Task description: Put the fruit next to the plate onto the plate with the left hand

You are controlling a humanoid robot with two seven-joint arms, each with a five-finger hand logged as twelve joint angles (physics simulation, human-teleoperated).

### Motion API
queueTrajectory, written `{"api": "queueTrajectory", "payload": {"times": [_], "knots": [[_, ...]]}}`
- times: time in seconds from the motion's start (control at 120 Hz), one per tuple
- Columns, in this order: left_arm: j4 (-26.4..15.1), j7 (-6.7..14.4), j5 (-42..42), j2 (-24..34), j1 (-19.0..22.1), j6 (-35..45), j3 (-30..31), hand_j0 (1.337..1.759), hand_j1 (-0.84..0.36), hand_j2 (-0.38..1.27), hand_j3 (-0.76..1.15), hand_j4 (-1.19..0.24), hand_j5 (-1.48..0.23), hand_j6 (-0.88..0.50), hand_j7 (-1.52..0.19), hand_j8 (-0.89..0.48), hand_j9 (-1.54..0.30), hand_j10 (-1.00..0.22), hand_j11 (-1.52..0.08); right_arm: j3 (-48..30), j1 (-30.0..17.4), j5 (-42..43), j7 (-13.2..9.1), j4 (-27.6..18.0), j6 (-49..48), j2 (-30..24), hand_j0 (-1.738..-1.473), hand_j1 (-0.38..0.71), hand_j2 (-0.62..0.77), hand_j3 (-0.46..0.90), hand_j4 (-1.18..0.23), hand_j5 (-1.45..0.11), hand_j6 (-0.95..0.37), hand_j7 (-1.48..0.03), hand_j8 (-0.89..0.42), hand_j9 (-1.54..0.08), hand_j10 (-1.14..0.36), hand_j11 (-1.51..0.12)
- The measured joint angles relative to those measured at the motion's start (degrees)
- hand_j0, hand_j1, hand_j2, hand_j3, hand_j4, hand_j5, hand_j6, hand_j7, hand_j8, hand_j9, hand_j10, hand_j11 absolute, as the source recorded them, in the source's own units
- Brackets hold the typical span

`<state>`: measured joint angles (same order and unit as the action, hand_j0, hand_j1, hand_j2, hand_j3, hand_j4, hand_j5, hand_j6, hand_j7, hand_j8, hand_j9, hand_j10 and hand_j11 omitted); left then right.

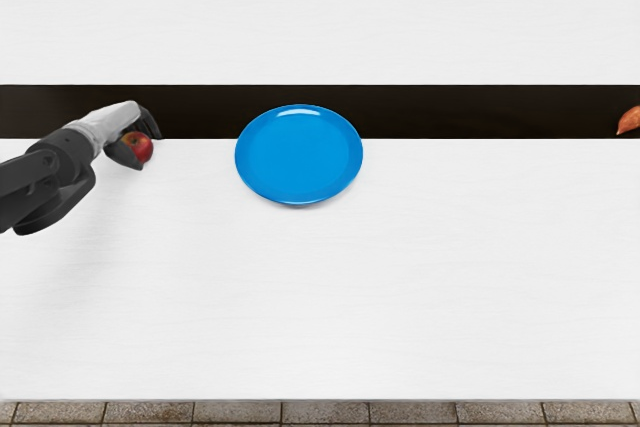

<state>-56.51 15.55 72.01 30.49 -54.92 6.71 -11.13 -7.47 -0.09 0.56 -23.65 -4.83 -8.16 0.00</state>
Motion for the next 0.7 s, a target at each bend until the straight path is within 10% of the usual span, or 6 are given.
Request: {"api": "queueTrajectory", "payload": {"times": [0.7], "knots": [[-0.8, -0.1, -1.0, 1.0, -0.7, -1.9, 0.0, 1.651, -0.26, 0.28, 0.0, -0.72, -0.98, -0.46, -0.97, -0.43, -0.98, -0.64, -0.99, 0.1, 0.2, 0.1, 0.0, 0.0, -0.1, 0.0, -1.658, -0.35, 0.0, 0.0, 0.0, 0.0, 0.0, 0.0, 0.0, 0.0, 0.0, 0.0]]}}
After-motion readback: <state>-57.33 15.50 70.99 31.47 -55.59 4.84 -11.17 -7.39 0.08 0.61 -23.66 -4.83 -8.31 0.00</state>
